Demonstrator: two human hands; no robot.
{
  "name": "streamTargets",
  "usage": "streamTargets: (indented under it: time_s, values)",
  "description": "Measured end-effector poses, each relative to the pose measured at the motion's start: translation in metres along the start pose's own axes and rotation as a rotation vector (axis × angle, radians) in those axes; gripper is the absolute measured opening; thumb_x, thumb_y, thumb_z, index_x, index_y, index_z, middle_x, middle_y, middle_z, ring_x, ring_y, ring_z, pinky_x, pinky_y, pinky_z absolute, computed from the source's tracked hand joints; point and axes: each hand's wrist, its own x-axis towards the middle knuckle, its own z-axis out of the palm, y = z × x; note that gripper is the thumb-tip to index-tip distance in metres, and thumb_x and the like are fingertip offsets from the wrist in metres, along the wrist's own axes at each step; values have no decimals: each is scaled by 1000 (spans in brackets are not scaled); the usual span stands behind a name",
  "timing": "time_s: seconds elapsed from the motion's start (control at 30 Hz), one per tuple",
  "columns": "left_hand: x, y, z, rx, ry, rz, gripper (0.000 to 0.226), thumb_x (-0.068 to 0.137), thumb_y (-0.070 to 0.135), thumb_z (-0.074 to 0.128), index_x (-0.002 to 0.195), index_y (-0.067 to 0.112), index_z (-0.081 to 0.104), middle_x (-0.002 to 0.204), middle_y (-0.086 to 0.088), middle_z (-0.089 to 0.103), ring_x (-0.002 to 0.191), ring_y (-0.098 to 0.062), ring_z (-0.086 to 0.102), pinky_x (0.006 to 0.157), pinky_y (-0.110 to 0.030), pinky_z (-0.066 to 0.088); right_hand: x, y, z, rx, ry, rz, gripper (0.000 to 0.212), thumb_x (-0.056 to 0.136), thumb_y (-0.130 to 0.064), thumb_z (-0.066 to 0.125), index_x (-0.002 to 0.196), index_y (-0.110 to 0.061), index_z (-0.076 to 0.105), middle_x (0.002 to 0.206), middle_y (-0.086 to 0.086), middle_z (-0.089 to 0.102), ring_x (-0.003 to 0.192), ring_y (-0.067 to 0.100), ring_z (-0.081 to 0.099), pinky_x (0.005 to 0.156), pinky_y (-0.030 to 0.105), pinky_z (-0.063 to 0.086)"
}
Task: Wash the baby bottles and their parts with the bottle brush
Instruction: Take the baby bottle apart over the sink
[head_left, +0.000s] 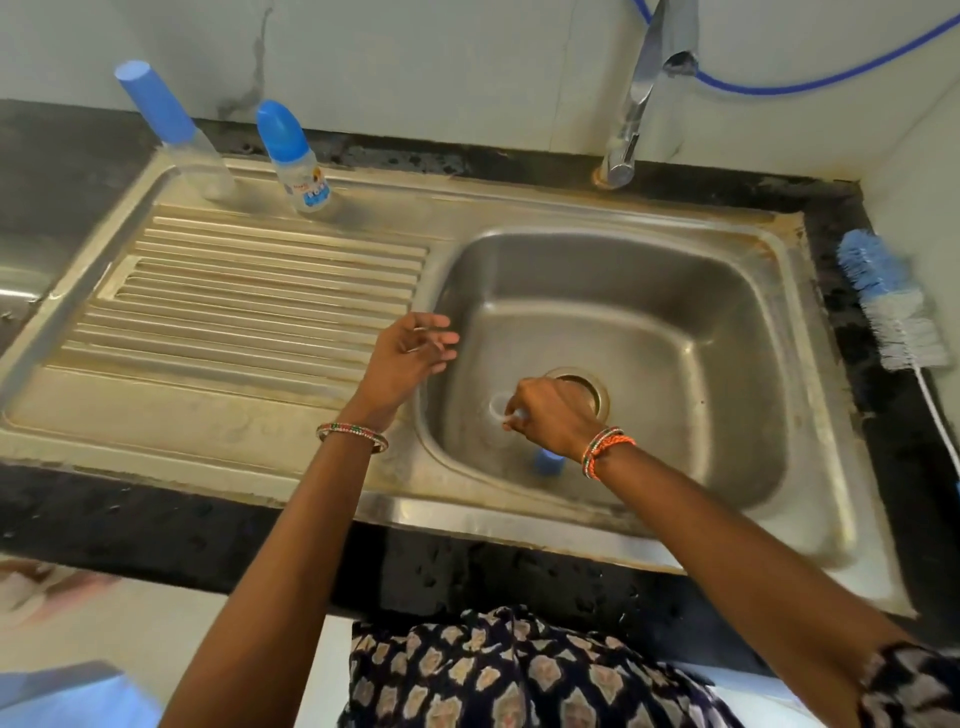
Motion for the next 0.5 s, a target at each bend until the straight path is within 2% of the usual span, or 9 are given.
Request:
streamTargets:
  time_s: [0.1, 0.23, 0.3, 0.37, 0.43, 0.5]
  values:
    - [0, 1, 0, -25, -33, 5, 19, 94, -2, 50, 100, 15, 58, 92, -3, 66, 73, -6, 66, 77, -24, 54, 1, 4, 4, -16, -21, -35, 27, 88, -41, 58, 102, -21, 72, 101, 2, 66, 91, 26, 63, 62, 31, 36]
    - [1, 4, 5, -26, -65, -4, 21, 94, -2, 50, 96, 17, 59, 91, -2, 66, 75, -9, 65, 77, -26, 54, -3, 11, 2, 61, -44, -60, 39, 88, -43, 60, 122, -24, 63, 111, 1, 61, 99, 23, 60, 76, 36, 47]
    - [2, 6, 10, -32, -78, -15, 21, 94, -3, 49, 95, 16, 59, 90, -4, 66, 75, -10, 65, 78, -27, 54, -8, 14, -3, 144, -9, -65, 41, 88, -40, 61, 124, -21, 61, 111, 1, 59, 99, 23, 59, 80, 37, 48]
    - [0, 8, 15, -61, -104, -17, 20, 94, -3, 48, 97, 13, 59, 89, -5, 65, 74, -9, 64, 79, -26, 53, -16, 14, -14, 270, 113, -75, 40, 86, -38, 65, 120, -17, 63, 110, 1, 61, 97, 20, 60, 83, 33, 48]
    - [-2, 14, 22, -124, -165, -34, 17, 96, 1, 46, 100, 11, 59, 91, -7, 65, 76, -10, 65, 82, -27, 53, -24, 7, -37, 457, 309, -18, 36, 83, -36, 70, 111, -15, 64, 107, 0, 65, 94, 12, 60, 85, 23, 46]
    - [-4, 26, 34, -149, -306, -100, 18, 99, 15, 45, 109, 13, 59, 100, -10, 68, 89, -17, 67, 86, -29, 53, -28, -3, -71, 679, 499, 72, 28, 82, -30, 72, 96, -11, 57, 93, 0, 68, 81, 4, 59, 75, 16, 44]
